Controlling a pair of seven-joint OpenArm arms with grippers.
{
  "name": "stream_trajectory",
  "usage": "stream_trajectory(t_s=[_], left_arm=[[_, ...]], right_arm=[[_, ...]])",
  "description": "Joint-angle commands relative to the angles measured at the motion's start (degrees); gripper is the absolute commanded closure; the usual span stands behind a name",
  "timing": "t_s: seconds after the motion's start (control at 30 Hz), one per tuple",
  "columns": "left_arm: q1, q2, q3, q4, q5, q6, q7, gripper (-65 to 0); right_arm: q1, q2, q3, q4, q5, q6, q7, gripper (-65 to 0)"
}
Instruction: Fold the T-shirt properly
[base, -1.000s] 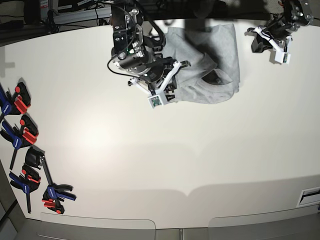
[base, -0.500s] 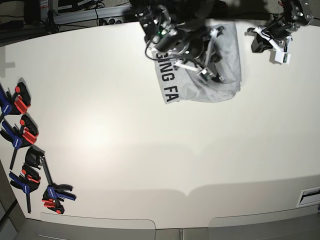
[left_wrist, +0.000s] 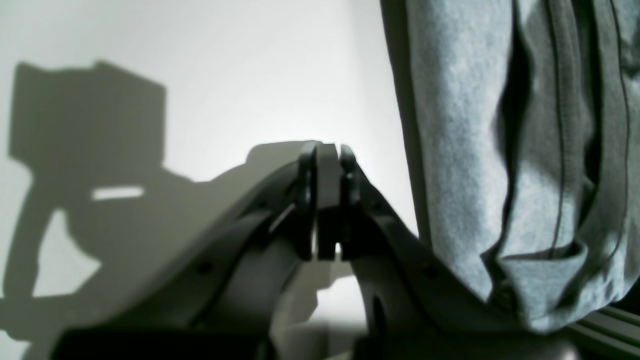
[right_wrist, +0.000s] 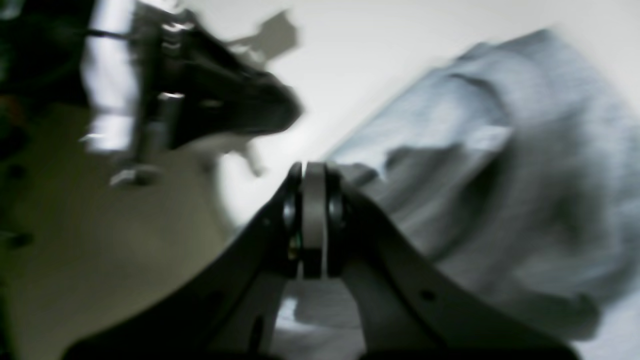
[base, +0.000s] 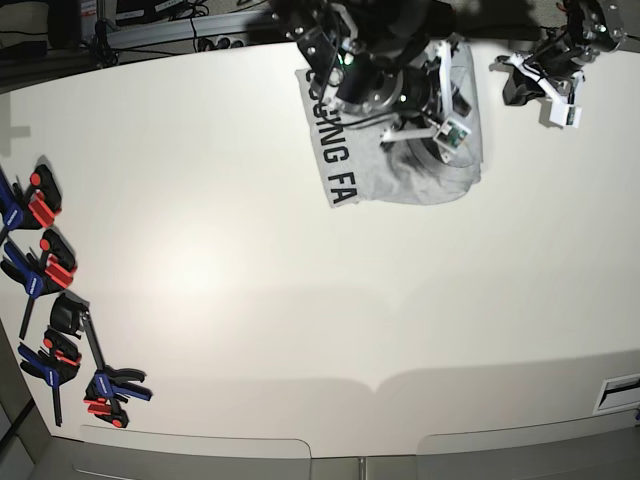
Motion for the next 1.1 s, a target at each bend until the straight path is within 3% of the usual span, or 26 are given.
stream_trajectory(t_s=[0.0, 0.13, 0.23, 0.33, 0.43, 0.53, 0.67, 0.8, 0.97, 1.07], left_arm=[[0.17, -0.72, -0.28, 0.52, -0.09, -0.20, -1.11, 0.0], [0.04, -2.08, -0.72, 1.22, -3.34, -0.22, -1.51, 0.0], [0.04, -2.99, -1.97, 3.85, -6.21, -0.22, -1.70, 0.0], [0.07, -2.97, -2.93, 8.09, -7.91, -0.55, -1.05, 0.0], [0.22, -2.58, -2.84, 12.59, -12.24, -3.10, 2.25, 0.0], [0.20, -1.70, -1.95, 15.06, -15.72, -4.66, 6.49, 0.0], [0.20, -1.40, 2.43, 14.86, -15.80, -4.74, 8.81, 0.0], [0.22, -1.38, 8.11, 14.82, -15.82, -4.61, 13.20, 0.0], [0.20, -1.40, 13.99, 14.75, -15.72, -4.52, 15.30, 0.0], [0.17, -1.40, 17.27, 14.29, -10.40, -3.82, 13.35, 0.0]], right_arm=[[1.75, -0.88, 0.35, 1.03, 0.55, 0.22, 1.70, 0.0], [6.47, -0.88, 4.26, 1.03, 0.42, -2.32, 1.46, 0.0], [9.22, -0.88, 11.37, 1.03, 0.11, -4.11, 1.44, 0.0], [11.19, -0.59, 20.09, 1.01, 2.34, -4.11, 1.27, 0.0], [12.98, 1.33, 27.34, -0.17, 7.63, -3.98, 0.37, 0.0], [14.95, 3.41, 31.30, -4.90, 11.56, -1.38, -0.61, 0.0], [18.23, 5.27, 32.26, -13.97, 16.33, 3.54, -1.09, 0.0], [21.42, 5.01, 31.78, -21.33, 18.32, 6.16, -1.09, 0.0], [23.10, 4.96, 31.23, -25.51, 18.62, 6.95, -1.38, 0.0], [23.04, 4.94, 31.23, -25.99, 18.69, 7.13, -3.17, 0.0]])
